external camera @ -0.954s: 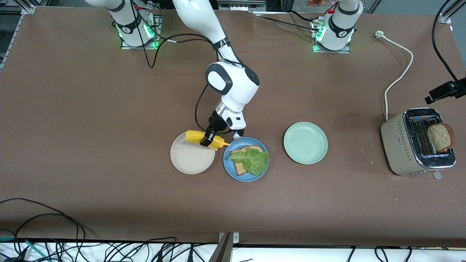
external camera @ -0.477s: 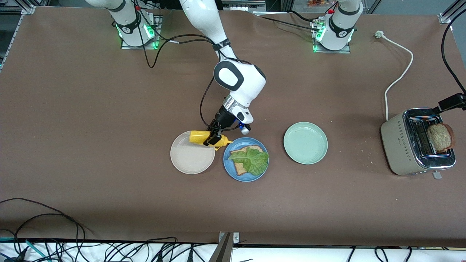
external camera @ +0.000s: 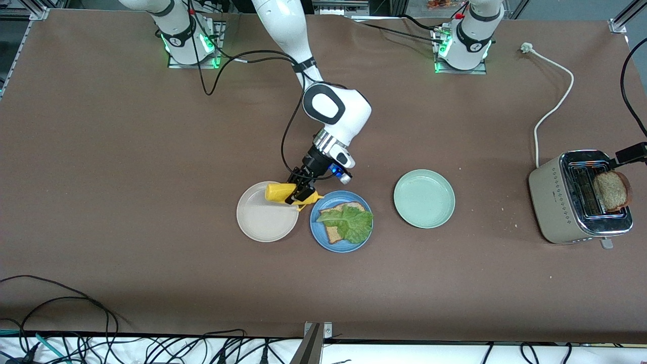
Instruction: Make sandwich in blue plate with both arms
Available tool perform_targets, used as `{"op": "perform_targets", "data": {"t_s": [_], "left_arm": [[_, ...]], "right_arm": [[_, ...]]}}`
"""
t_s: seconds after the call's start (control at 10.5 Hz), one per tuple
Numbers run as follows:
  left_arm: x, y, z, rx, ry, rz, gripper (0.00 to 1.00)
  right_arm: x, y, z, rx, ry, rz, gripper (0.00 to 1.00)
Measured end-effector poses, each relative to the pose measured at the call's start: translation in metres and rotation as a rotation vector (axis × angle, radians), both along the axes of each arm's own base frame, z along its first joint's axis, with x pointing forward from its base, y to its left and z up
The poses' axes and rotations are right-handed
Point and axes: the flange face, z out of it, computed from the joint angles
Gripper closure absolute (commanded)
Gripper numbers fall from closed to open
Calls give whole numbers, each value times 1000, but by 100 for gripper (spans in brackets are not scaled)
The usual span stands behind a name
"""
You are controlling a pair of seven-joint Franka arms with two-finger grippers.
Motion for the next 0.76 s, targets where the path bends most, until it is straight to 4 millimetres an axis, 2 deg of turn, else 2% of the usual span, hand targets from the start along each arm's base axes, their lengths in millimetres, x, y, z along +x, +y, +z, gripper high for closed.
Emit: {"op": "perform_targets", "data": {"t_s": [0.29, 0.48, 0.57, 0.67, 0.76], "left_arm": [[3, 30, -34, -10, -3, -26, 0], [5, 45, -56, -13, -1, -43, 0], [5, 51, -66, -13, 2, -41, 0], [4, 56, -74, -18, 8, -38, 0], [4, 60, -80, -21, 12, -37, 0]], "right_arm": [[0, 0, -1, -13, -4, 10, 100], [9, -3, 16, 7, -15, -6, 100], [18, -9, 34, 52, 3, -39, 100], [30, -17, 62, 121, 41, -80, 100], [45, -30, 99, 195, 87, -115, 100]]}}
